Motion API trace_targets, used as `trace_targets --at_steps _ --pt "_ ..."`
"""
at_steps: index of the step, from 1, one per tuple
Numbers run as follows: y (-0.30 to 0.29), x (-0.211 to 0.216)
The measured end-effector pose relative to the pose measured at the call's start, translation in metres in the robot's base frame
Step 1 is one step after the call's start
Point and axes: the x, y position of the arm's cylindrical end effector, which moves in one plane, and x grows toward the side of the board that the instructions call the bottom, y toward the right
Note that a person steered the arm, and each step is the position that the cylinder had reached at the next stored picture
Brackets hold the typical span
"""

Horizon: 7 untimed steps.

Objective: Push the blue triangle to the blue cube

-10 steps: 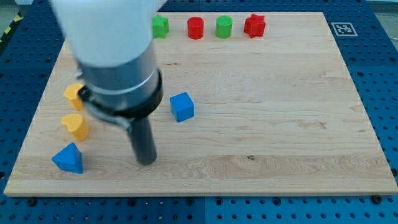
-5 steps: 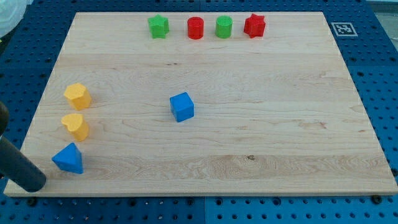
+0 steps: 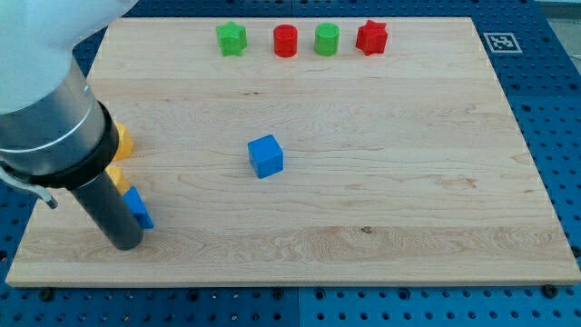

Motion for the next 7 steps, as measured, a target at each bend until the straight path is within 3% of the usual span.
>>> trace_targets --at_steps 2,5,7 --pt "-0.039 0.0" --pt "-0.033 0.0" --pt "-0.031 -0.022"
